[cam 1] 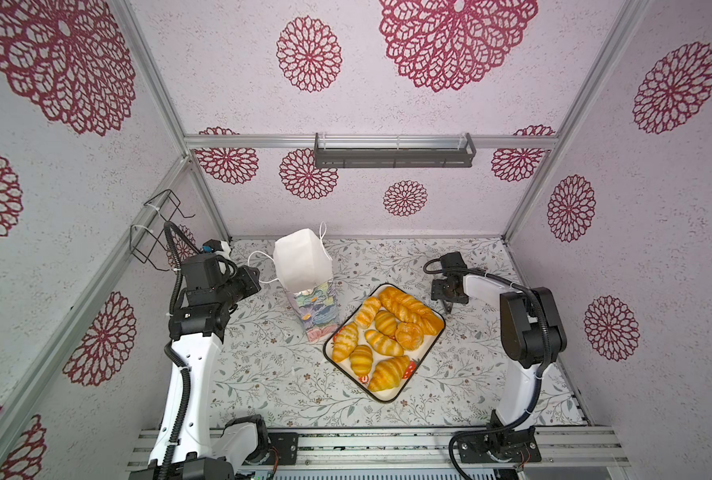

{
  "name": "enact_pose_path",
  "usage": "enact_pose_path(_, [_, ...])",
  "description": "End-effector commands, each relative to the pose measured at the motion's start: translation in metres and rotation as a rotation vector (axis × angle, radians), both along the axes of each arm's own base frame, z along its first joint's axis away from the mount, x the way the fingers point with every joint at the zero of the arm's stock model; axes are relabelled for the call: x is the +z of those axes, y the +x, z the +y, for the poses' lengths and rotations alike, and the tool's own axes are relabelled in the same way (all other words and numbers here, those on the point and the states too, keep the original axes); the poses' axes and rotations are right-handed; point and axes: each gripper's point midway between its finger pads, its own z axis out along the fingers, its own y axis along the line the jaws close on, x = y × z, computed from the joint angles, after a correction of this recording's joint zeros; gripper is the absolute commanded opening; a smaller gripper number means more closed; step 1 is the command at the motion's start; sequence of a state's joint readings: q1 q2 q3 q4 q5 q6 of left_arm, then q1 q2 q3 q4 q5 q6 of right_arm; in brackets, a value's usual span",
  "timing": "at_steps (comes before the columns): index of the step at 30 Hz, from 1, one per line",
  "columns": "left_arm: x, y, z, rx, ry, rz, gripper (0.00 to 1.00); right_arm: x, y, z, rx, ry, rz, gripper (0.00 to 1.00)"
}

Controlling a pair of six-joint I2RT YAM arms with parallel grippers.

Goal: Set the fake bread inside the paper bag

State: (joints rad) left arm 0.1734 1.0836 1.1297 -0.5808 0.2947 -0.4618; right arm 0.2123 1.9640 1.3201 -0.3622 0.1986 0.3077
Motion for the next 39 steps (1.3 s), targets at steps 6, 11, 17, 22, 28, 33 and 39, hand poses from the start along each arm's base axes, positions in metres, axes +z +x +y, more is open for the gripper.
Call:
enact_pose_path(6, [0.006,-0.001,0.002,0.006,0.002,-0.031,0.22,-0.002,0.006,-0.003,-0.02,0.008,-0.002,0.8])
enact_pose_path(11, [0.006,-0.001,0.002,0.007,0.001,-0.031,0.22,-0.005,0.01,-0.002,-0.017,0.016,-0.003,0.8])
enact_pose_path(17, [0.006,-0.001,0.003,0.011,0.005,-0.032,0.22,-0.011,0.011,-0.005,-0.025,0.014,0.004,0.75])
enact_pose_path(22, [0.006,-0.001,0.002,0.007,0.001,-0.031,0.22,-0.008,0.009,-0.006,-0.028,0.009,-0.006,0.67])
enact_pose_path(28, [0.006,-0.001,0.002,0.004,0.0,-0.03,0.22,0.007,0.009,-0.006,-0.028,0.018,-0.045,0.53])
enact_pose_path(33, [0.005,-0.001,0.002,0.003,-0.001,-0.028,0.22,0.018,0.007,-0.006,-0.028,0.026,-0.066,0.48])
enact_pose_path(39, [0.002,0.001,0.001,0.001,-0.008,-0.02,0.22,0.031,0.002,-0.007,-0.029,0.029,-0.089,0.45])
